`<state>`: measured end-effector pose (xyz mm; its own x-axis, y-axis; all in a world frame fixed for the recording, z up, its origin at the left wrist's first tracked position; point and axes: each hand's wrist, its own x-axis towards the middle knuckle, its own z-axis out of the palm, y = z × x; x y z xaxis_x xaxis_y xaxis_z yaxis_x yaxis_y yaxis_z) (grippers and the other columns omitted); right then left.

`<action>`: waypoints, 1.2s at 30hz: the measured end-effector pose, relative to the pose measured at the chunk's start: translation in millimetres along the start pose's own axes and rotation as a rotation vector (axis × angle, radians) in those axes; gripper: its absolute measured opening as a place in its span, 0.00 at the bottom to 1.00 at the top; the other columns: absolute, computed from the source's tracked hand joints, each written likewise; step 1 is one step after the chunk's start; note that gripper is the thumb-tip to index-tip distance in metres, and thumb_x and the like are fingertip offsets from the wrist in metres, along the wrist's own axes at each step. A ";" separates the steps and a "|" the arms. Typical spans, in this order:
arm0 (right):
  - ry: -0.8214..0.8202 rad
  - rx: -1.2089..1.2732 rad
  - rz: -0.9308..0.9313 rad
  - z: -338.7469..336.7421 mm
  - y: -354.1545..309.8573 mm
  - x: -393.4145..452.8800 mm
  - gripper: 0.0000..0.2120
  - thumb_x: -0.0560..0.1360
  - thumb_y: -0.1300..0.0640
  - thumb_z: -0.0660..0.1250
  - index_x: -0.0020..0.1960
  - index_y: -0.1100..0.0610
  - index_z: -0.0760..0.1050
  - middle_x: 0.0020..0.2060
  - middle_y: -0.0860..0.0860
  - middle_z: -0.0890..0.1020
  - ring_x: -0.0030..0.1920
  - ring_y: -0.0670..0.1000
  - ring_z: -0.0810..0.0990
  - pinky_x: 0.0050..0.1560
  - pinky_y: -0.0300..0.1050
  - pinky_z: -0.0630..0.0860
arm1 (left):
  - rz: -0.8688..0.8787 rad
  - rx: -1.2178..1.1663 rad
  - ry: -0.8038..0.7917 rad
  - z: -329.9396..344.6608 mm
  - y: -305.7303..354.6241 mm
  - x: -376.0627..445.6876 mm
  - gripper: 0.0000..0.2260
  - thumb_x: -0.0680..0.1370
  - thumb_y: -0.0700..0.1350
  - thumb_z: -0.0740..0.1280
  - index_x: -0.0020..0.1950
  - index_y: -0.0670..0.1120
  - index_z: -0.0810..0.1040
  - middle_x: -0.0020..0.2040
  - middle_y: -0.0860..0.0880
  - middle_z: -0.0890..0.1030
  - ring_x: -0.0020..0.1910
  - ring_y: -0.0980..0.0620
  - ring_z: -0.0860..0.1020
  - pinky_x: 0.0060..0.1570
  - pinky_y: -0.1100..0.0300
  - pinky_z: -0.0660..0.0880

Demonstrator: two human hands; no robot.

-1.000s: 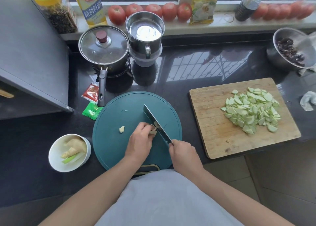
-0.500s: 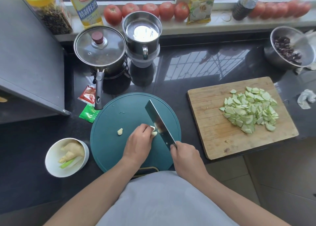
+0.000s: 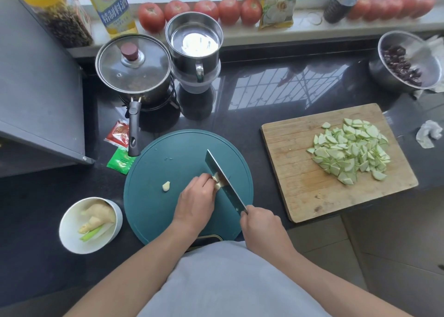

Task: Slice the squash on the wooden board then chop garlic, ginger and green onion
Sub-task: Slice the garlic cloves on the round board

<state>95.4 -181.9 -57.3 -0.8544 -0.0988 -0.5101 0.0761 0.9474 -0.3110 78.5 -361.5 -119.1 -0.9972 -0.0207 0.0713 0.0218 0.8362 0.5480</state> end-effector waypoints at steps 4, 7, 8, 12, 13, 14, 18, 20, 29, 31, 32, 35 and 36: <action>-0.026 -0.049 0.010 7.8 -7.4 5.6 0.14 0.80 0.55 0.55 0.36 0.51 0.60 0.33 0.48 0.72 0.33 0.56 0.71 0.32 0.49 0.64 | -0.001 0.012 -0.022 1.7 -0.7 0.4 0.04 0.80 0.38 0.69 0.45 0.41 0.79 0.46 0.46 0.79 0.40 0.43 0.75 0.35 0.47 0.76; 0.033 -0.020 -0.036 7.4 -29.5 27.6 0.13 0.82 0.53 0.54 0.40 0.54 0.65 0.37 0.53 0.77 0.39 0.59 0.77 0.36 0.49 0.69 | -0.016 0.014 -0.048 2.6 -1.6 0.9 0.03 0.79 0.37 0.69 0.45 0.41 0.80 0.46 0.46 0.79 0.41 0.43 0.76 0.37 0.46 0.77; 0.044 -0.003 -0.043 4.5 -35.3 35.0 0.13 0.83 0.52 0.54 0.42 0.56 0.68 0.39 0.55 0.79 0.41 0.60 0.78 0.37 0.49 0.70 | -0.015 0.015 -0.052 2.4 -1.6 0.6 0.03 0.79 0.37 0.69 0.45 0.41 0.80 0.46 0.46 0.79 0.42 0.43 0.76 0.37 0.45 0.77; 0.068 0.053 -0.049 -4.5 -32.4 33.7 0.15 0.82 0.51 0.53 0.39 0.54 0.66 0.37 0.54 0.78 0.38 0.61 0.76 0.36 0.50 0.67 | -0.003 -0.004 -0.027 2.0 -2.8 -0.6 0.03 0.79 0.38 0.70 0.46 0.41 0.79 0.47 0.46 0.80 0.41 0.43 0.76 0.36 0.46 0.77; 0.070 0.051 -0.043 -5.5 -27.1 27.3 0.15 0.82 0.51 0.53 0.37 0.53 0.64 0.36 0.52 0.77 0.37 0.60 0.75 0.35 0.51 0.67 | -0.004 -0.008 -0.023 2.2 -2.7 -0.5 0.03 0.80 0.38 0.70 0.46 0.41 0.80 0.47 0.47 0.80 0.41 0.43 0.76 0.36 0.46 0.77; 0.064 0.046 -0.035 -6.1 -21.6 21.1 0.16 0.82 0.51 0.53 0.36 0.52 0.62 0.34 0.52 0.76 0.36 0.59 0.75 0.35 0.51 0.68 | -0.006 -0.009 -0.020 2.4 -2.5 -0.6 0.03 0.80 0.39 0.70 0.47 0.40 0.80 0.48 0.46 0.80 0.41 0.43 0.76 0.36 0.46 0.77; -0.007 -0.022 -0.031 -1.3 -6.5 4.2 0.16 0.82 0.52 0.53 0.35 0.51 0.59 0.32 0.48 0.72 0.33 0.57 0.72 0.34 0.50 0.66 | 0.003 -0.011 -0.012 3.1 -3.2 -0.8 0.03 0.80 0.38 0.70 0.47 0.40 0.80 0.47 0.46 0.80 0.41 0.43 0.76 0.36 0.46 0.77; -0.023 -0.035 -0.037 1.8 -5.2 1.8 0.16 0.82 0.53 0.53 0.35 0.51 0.59 0.32 0.46 0.69 0.33 0.56 0.69 0.35 0.50 0.65 | 0.003 -0.010 -0.017 3.4 -3.1 -0.3 0.02 0.80 0.38 0.70 0.48 0.41 0.80 0.47 0.46 0.80 0.42 0.43 0.76 0.38 0.46 0.77; 0.002 -0.019 -0.060 6.5 -32.3 27.0 0.12 0.82 0.55 0.54 0.39 0.55 0.64 0.36 0.53 0.76 0.38 0.59 0.74 0.35 0.49 0.66 | -0.018 0.009 -0.058 3.7 -2.3 0.4 0.03 0.77 0.35 0.70 0.48 0.43 0.81 0.47 0.48 0.80 0.43 0.43 0.77 0.38 0.48 0.76; 0.037 0.012 -0.072 1.0 -39.1 36.1 0.12 0.82 0.52 0.54 0.41 0.55 0.66 0.39 0.55 0.78 0.37 0.58 0.72 0.35 0.48 0.66 | -0.019 0.010 -0.050 2.5 -1.3 0.2 0.03 0.77 0.35 0.70 0.45 0.42 0.80 0.46 0.47 0.79 0.41 0.43 0.76 0.36 0.47 0.76; 0.053 0.015 -0.077 -1.0 -39.0 36.3 0.13 0.82 0.52 0.54 0.41 0.55 0.66 0.39 0.54 0.78 0.36 0.57 0.71 0.36 0.48 0.65 | -0.015 0.010 -0.041 1.9 -0.9 0.0 0.03 0.77 0.35 0.70 0.44 0.41 0.79 0.45 0.47 0.79 0.41 0.43 0.76 0.36 0.48 0.76; 0.086 0.013 -0.045 -4.3 -28.0 25.4 0.14 0.82 0.52 0.55 0.40 0.54 0.66 0.36 0.53 0.77 0.36 0.59 0.74 0.35 0.50 0.66 | -0.003 -0.006 -0.024 1.2 -0.4 0.1 0.04 0.79 0.37 0.70 0.44 0.40 0.79 0.46 0.46 0.80 0.40 0.43 0.76 0.36 0.49 0.76; 0.077 0.011 -0.027 -4.6 -23.2 20.9 0.14 0.82 0.52 0.55 0.39 0.54 0.66 0.36 0.52 0.77 0.36 0.60 0.75 0.35 0.50 0.67 | -0.002 -0.005 -0.024 0.9 -0.5 -0.3 0.03 0.79 0.37 0.70 0.45 0.40 0.79 0.46 0.46 0.80 0.41 0.43 0.77 0.36 0.49 0.76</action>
<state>73.4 -204.6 -57.1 -0.8934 -0.1005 -0.4378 0.0574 0.9411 -0.3332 78.7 -361.4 -120.1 -0.9987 -0.0097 0.0502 0.0197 0.8333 0.5525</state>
